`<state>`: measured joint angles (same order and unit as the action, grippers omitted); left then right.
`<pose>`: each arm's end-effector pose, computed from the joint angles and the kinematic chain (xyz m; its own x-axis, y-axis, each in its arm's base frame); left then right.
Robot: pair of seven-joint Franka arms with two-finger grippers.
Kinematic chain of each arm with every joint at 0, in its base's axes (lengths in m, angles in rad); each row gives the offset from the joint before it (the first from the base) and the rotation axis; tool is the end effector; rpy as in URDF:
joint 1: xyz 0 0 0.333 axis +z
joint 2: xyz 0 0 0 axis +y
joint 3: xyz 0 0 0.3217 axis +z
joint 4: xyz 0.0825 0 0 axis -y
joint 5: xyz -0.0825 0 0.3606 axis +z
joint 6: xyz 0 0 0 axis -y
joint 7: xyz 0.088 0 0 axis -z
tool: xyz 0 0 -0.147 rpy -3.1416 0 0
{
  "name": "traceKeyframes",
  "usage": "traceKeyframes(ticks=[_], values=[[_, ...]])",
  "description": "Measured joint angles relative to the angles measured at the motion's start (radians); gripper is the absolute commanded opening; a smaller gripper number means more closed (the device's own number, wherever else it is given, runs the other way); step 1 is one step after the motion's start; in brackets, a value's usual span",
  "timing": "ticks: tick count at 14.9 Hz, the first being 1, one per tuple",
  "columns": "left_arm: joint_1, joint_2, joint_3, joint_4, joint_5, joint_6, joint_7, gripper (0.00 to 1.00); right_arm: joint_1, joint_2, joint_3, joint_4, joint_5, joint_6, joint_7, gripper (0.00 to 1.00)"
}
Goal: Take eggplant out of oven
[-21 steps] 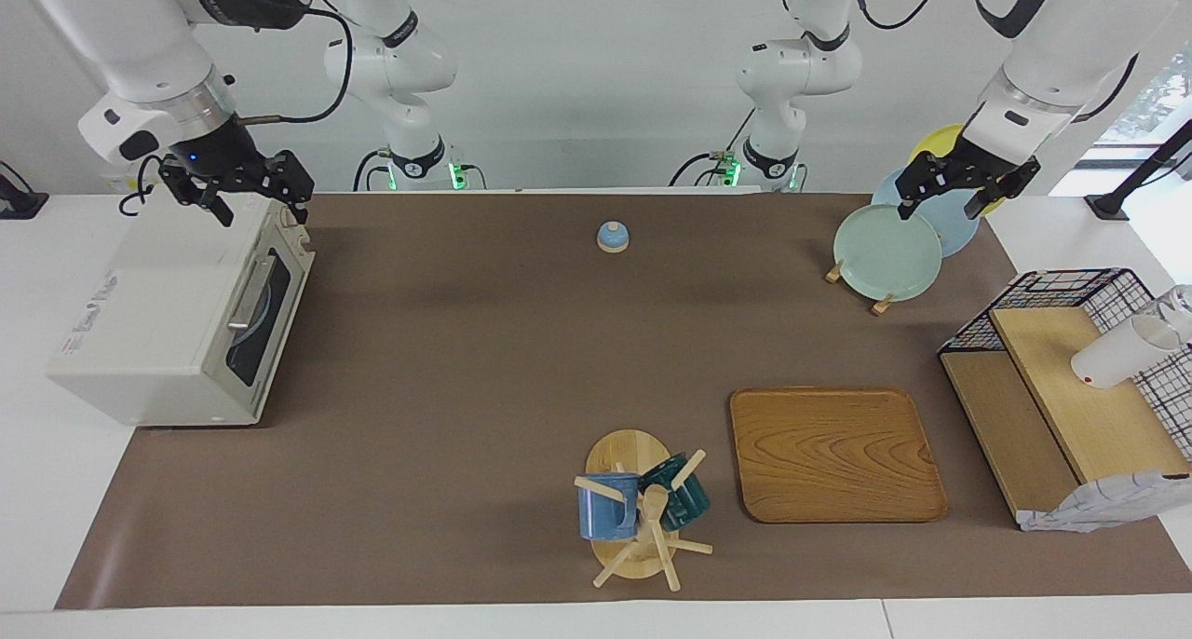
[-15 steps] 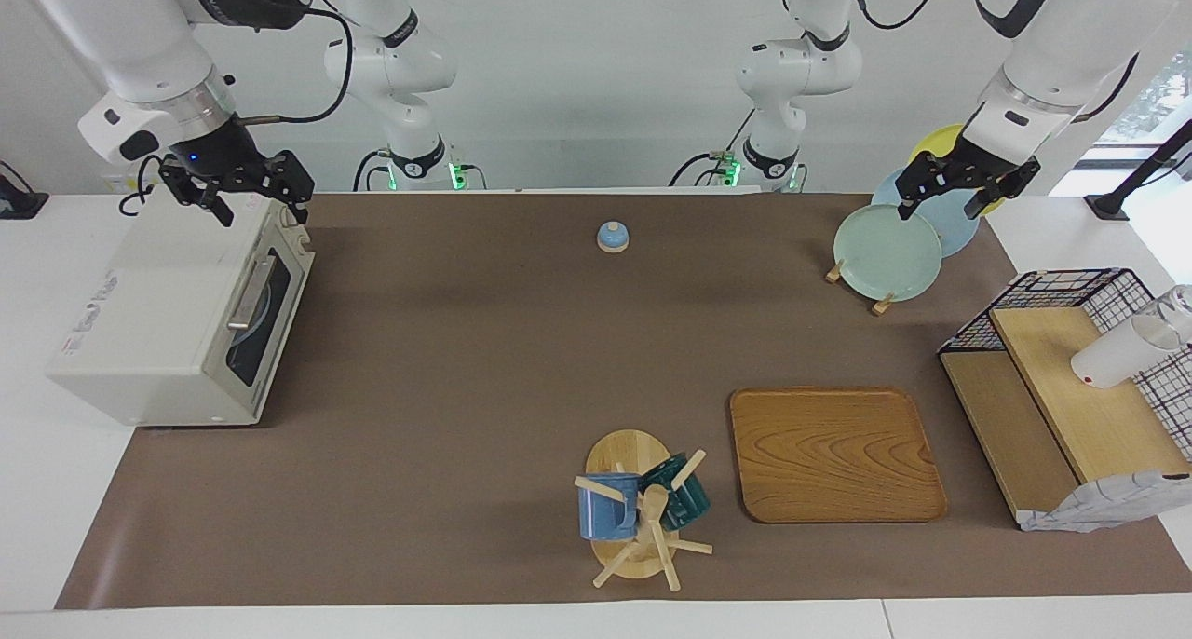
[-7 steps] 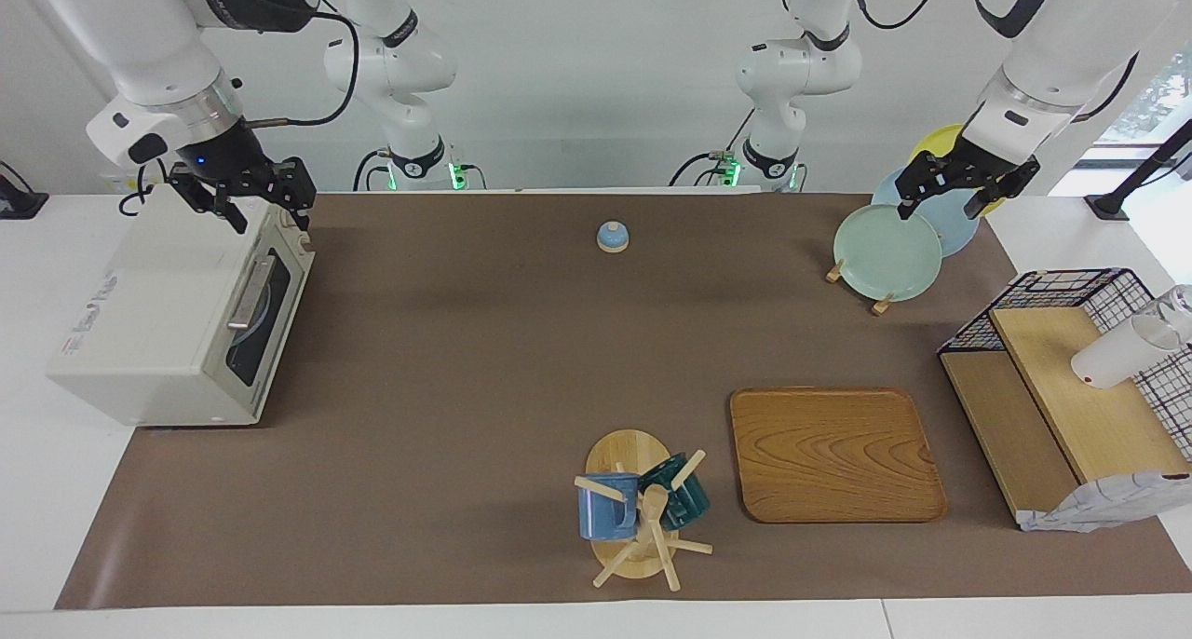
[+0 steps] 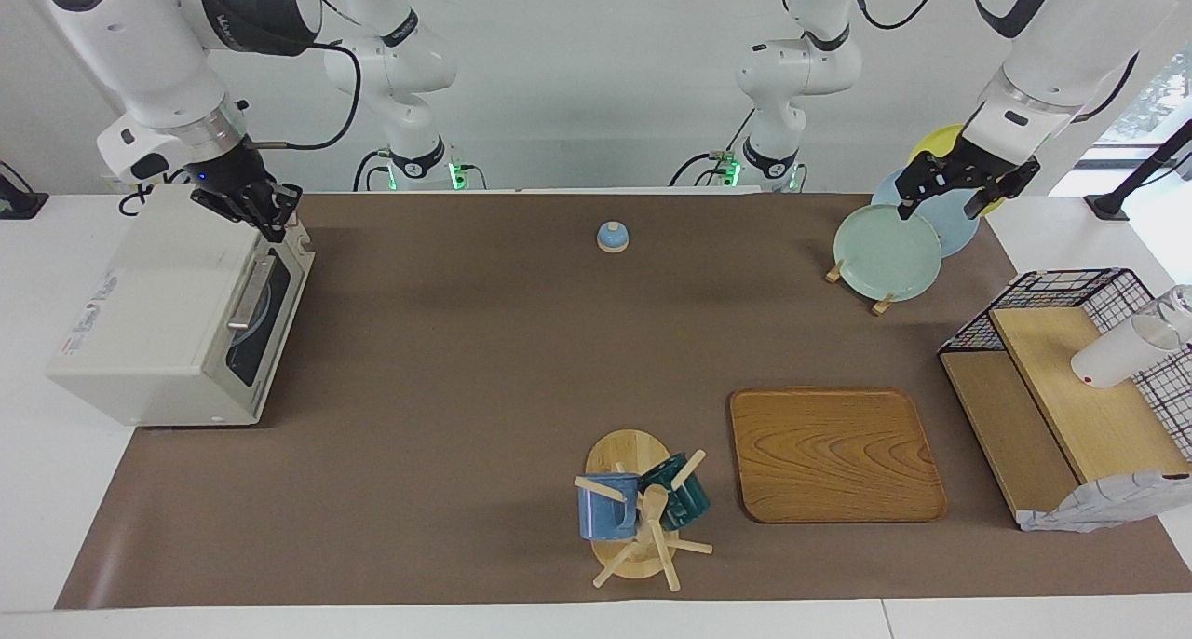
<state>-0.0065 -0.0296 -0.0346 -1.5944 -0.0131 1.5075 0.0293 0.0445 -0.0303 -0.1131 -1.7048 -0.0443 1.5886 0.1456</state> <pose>0.5120 -0.0233 0.5899 0.9959 -0.0710 -0.0569 -0.0704 -0.9974 0.0138 0.5133 -0.0424 0.5478 0.9742 -0.2111 -0.0792 -0.2074 -0.9768 0.0527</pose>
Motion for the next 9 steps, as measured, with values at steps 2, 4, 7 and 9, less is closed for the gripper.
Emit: traceKeyframes(ticks=[2,4,7,9], values=[[0.0,0.0,0.0,0.0,0.0,0.0,0.0,1.0,-0.003,0.002,0.0,-0.056,-0.053,0.038,0.047,0.0],[0.0,0.0,0.0,0.0,0.0,0.0,0.0,1.0,-0.03,0.013,0.0,-0.099,-0.095,0.094,-0.005,0.0],[0.0,0.0,0.0,0.0,0.0,0.0,0.0,1.0,-0.098,0.035,-0.003,-0.158,-0.104,0.18,-0.176,0.0],[0.0,0.0,0.0,0.0,0.0,0.0,0.0,1.0,-0.11,0.04,-0.003,-0.186,-0.107,0.204,-0.206,0.0]])
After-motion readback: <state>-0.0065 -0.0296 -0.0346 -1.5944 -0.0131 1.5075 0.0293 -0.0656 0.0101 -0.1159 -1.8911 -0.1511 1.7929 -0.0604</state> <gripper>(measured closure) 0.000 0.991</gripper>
